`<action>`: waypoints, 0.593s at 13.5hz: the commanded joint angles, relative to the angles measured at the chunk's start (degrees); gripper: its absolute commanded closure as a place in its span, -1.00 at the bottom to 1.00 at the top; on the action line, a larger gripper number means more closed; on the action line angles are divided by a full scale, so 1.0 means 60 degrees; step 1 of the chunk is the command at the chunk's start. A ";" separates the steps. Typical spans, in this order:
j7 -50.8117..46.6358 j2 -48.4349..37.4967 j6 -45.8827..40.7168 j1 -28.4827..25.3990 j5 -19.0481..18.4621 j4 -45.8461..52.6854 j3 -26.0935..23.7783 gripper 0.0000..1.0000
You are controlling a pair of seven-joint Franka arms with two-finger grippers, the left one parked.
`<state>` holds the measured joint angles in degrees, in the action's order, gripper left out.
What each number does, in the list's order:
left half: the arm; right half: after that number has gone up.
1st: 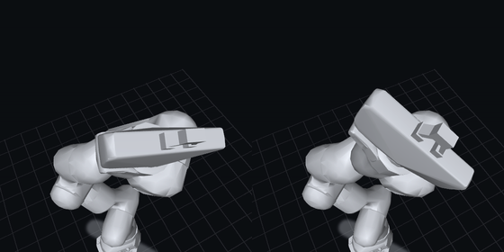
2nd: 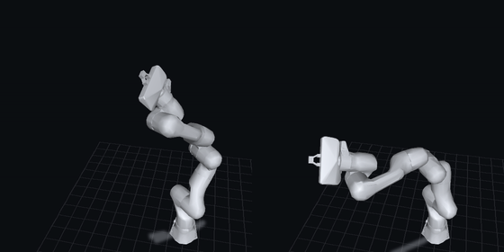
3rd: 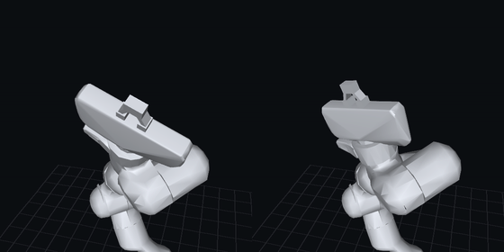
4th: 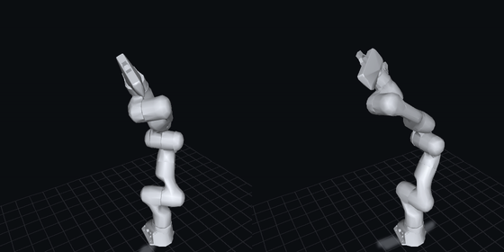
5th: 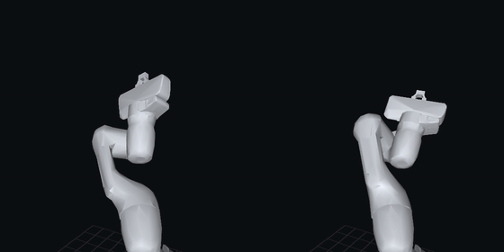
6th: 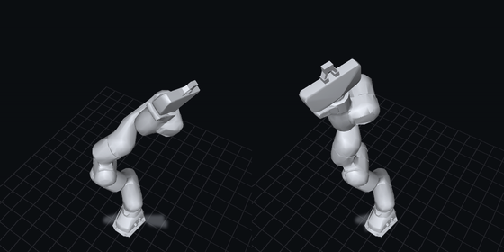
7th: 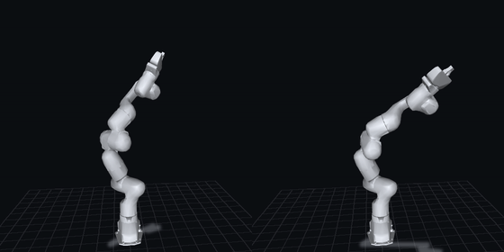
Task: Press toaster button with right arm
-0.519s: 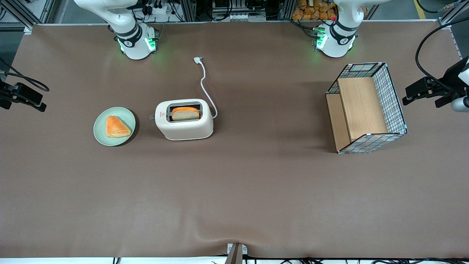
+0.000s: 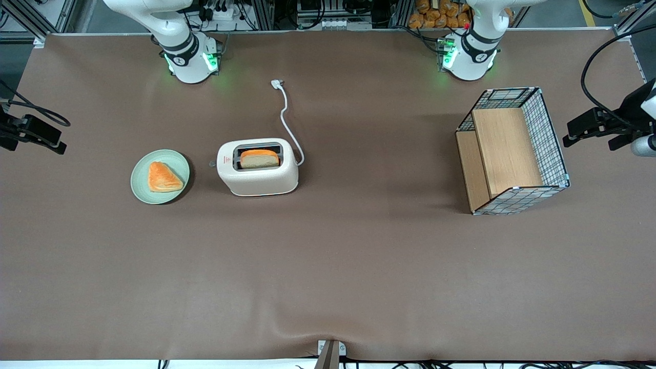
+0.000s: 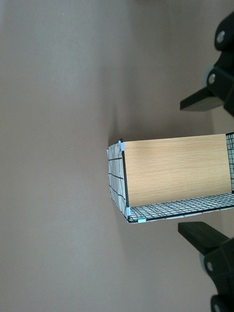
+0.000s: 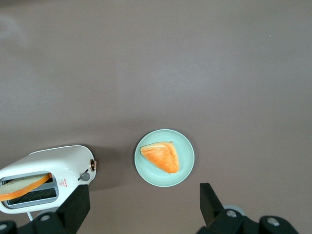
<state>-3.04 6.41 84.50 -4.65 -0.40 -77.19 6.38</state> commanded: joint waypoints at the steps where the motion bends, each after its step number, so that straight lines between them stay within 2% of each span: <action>1: 0.0140 0.0016 -0.0093 0.0102 -0.0081 0.0018 -0.0082 -1.00; 8: 0.0082 0.0045 -0.0488 0.0029 -0.0080 -0.0026 -0.0097 -1.00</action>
<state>-2.99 6.67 82.36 -4.66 -0.39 -77.59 6.24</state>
